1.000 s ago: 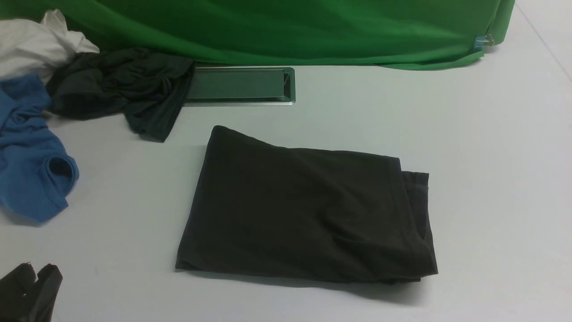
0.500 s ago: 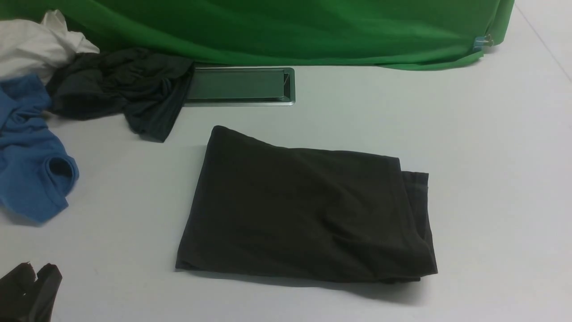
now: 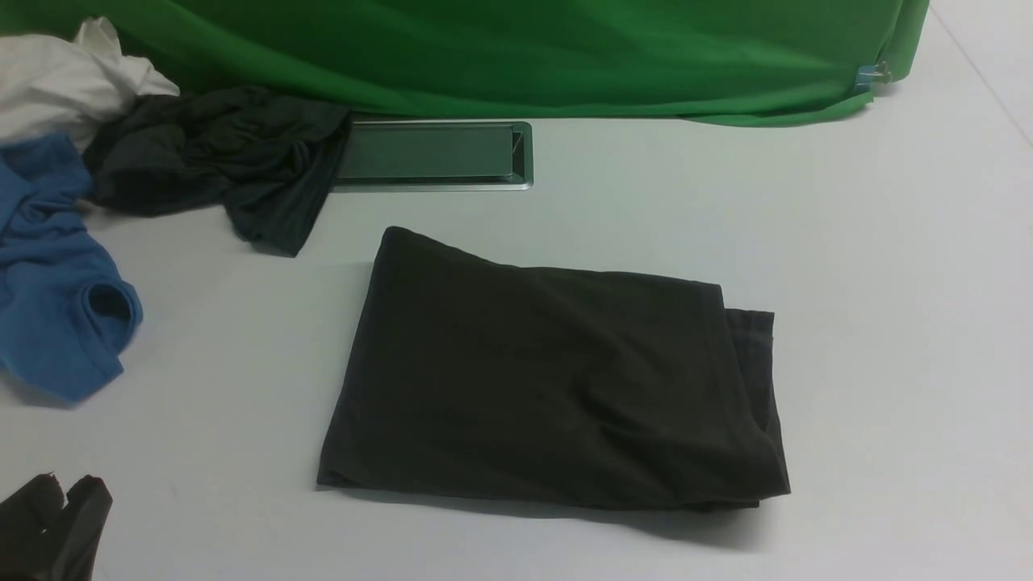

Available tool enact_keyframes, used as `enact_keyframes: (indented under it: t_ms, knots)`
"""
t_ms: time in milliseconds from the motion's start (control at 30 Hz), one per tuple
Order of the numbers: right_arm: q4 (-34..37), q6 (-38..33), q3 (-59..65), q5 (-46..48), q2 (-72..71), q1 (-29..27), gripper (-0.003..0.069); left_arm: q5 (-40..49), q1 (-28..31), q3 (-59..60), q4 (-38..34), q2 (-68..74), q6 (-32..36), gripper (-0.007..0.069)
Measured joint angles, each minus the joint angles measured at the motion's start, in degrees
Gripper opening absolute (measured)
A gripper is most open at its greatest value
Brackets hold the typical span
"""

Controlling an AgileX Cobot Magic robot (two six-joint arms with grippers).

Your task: Fold a long-sleeved shirt on a white desktop.

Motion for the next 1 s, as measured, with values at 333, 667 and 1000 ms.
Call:
enact_keyframes:
  t_ms: [333,667,1000]
  knots:
    - [0.0,0.0,0.0,0.0,0.0,0.0,0.024,0.0,0.0,0.0,0.0,0.0,0.1,0.0234]
    - [0.0,0.0,0.0,0.2,0.0,0.0,0.0462,0.0,0.0,0.0,0.0,0.0,1.3,0.002]
    - [0.0,0.0,0.0,0.2,0.0,0.0,0.0597,0.0,0.0,0.0,0.0,0.0,1.3,0.0018]
